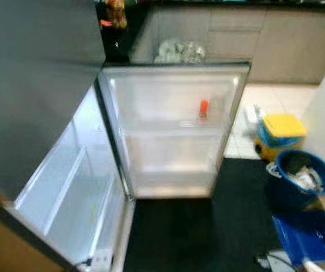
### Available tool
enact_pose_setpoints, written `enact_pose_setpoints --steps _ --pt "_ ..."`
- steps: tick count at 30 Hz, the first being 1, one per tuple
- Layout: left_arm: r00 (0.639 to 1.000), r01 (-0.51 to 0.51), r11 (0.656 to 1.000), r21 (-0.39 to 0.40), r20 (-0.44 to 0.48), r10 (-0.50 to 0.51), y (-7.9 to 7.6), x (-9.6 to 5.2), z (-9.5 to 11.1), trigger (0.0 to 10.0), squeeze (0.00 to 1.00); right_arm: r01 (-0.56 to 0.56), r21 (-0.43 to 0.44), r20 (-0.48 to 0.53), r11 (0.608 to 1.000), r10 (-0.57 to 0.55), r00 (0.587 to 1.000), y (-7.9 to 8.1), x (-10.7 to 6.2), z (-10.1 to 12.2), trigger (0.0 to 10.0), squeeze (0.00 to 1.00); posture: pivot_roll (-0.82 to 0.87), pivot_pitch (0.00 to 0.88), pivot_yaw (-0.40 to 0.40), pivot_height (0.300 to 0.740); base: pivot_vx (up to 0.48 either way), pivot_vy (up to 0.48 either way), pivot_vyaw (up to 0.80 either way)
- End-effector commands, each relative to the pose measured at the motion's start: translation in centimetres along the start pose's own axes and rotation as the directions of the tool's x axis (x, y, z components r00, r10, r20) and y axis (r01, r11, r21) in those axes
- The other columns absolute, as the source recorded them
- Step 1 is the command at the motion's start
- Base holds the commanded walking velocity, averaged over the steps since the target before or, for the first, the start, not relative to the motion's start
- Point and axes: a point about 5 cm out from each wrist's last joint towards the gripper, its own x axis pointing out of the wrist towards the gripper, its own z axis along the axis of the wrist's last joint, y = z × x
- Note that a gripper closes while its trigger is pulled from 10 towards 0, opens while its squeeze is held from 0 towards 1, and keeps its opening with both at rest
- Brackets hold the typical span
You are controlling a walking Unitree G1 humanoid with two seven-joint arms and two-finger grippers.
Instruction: Restocking fridge
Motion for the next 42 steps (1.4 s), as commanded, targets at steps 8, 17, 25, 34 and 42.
enact_pose_setpoints --steps 8,17,25,34,42 --pt "0.999 0.018 0.999 -0.035 -0.037 -0.020 0.10 -0.34 -1.28 10.0 0.00 0.000 0.000 0.000 1.000 0.000 1.000 0.20 0.01 -0.01 10.0 0.00 -0.01 0.043 0.018 0.740 0.000 -0.270 0.00" --pt "0.999 0.007 0.999 -0.033 -0.036 -0.008 0.11 -0.34 -1.30 10.0 0.00 0.000 -0.003 0.000 1.000 0.000 1.000 0.23 0.02 0.01 10.0 0.00 -0.01 0.044 0.018 0.740 0.000 -0.405 0.00" --pt "1.000 -0.009 0.998 -0.055 -0.027 0.007 0.11 -0.30 -1.20 10.0 0.00 -0.002 -0.007 -0.002 1.000 0.002 1.000 0.22 0.01 -0.04 10.0 0.00 -0.01 0.045 0.016 0.740 0.000 0.000 0.00" --pt "0.999 0.020 0.998 -0.055 -0.032 -0.022 -0.14 -0.28 -1.29 10.0 0.00 -0.002 -0.010 -0.002 1.000 0.002 1.000 0.21 0.01 -0.07 10.0 0.00 -0.01 0.045 0.016 0.740 0.000 -0.098 0.00" --pt "0.998 -0.025 0.999 -0.038 -0.057 0.022 0.14 -0.32 -1.53 10.0 0.00 -0.004 -0.017 -0.001 1.000 0.004 1.000 0.19 0.01 -0.04 10.0 0.00 -0.01 0.047 0.016 0.740 0.000 -0.279 0.00"
